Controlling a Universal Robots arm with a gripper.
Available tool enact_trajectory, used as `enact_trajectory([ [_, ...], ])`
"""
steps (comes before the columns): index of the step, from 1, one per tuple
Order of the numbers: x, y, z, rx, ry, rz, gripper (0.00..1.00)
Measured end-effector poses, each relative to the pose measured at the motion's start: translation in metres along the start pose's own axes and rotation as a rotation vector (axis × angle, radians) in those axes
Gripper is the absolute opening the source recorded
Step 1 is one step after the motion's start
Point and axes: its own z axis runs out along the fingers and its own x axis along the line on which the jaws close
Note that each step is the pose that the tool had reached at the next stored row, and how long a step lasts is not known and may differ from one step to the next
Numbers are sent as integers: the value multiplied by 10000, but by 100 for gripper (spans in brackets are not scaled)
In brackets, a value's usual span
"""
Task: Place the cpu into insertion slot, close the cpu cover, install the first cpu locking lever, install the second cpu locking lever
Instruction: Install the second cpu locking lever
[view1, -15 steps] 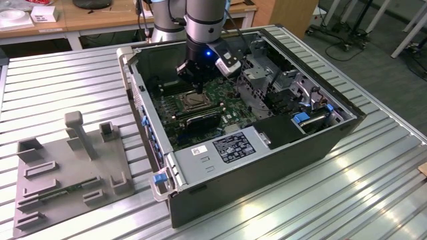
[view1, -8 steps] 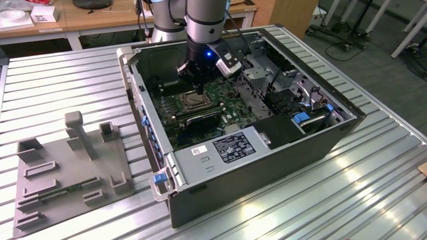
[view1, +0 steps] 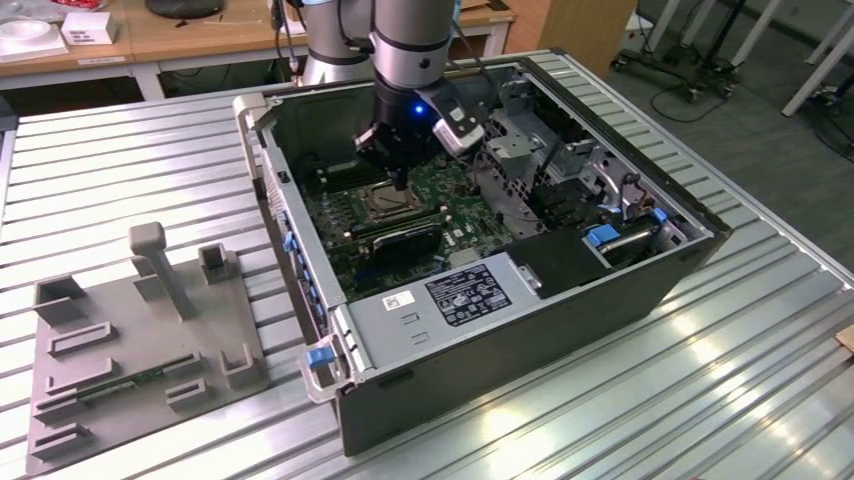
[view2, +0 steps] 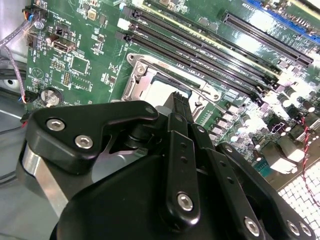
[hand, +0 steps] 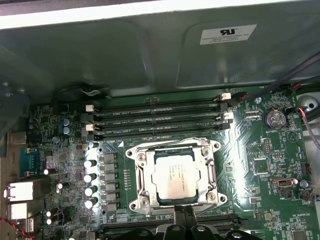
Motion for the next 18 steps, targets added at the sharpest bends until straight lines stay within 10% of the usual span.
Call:
enact_trajectory([
  [18,19,-39,1,0,-2,0,11],
])
